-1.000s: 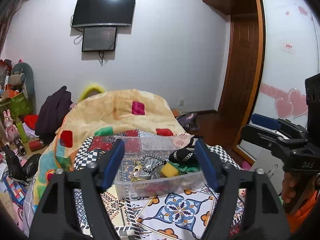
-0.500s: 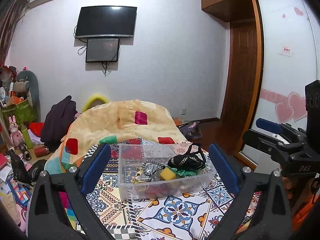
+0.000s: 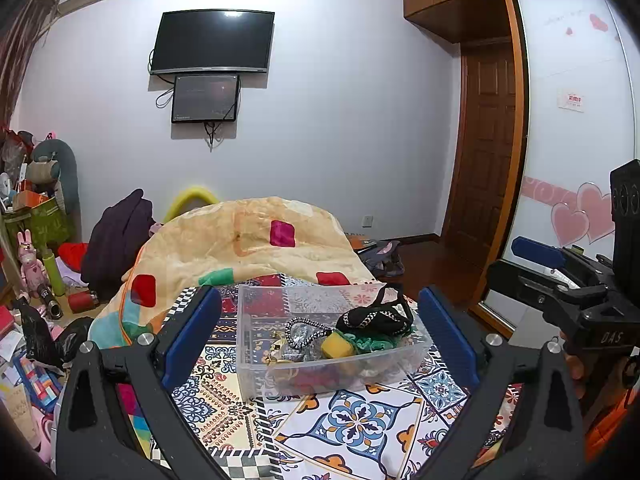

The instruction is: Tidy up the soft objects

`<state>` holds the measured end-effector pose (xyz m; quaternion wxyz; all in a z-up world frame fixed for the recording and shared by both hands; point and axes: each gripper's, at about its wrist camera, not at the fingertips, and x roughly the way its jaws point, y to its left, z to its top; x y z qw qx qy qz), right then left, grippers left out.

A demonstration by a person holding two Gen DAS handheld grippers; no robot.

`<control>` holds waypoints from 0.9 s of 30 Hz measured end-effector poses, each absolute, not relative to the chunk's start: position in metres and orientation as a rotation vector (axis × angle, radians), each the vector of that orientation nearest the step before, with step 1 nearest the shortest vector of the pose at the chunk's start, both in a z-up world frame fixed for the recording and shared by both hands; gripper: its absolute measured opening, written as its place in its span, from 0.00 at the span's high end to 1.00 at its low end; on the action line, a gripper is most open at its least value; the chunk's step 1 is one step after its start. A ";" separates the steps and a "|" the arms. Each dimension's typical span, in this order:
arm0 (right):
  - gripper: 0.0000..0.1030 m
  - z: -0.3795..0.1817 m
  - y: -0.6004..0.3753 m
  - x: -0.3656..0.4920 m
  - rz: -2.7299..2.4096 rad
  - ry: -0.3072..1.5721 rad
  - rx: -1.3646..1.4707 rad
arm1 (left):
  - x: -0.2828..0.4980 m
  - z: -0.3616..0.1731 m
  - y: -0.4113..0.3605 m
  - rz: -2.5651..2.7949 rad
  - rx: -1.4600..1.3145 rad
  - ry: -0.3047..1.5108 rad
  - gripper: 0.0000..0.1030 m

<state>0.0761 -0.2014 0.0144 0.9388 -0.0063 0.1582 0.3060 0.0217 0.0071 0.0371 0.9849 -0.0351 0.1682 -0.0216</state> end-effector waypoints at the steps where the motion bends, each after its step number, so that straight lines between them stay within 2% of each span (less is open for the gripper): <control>1: 0.00 0.014 -0.201 0.076 0.626 0.324 -0.012 | 0.022 0.037 0.007 -0.043 -0.071 0.338 0.03; 27: 0.00 0.014 -0.203 0.076 0.625 0.329 -0.003 | 0.022 0.037 0.007 -0.037 -0.065 0.334 0.03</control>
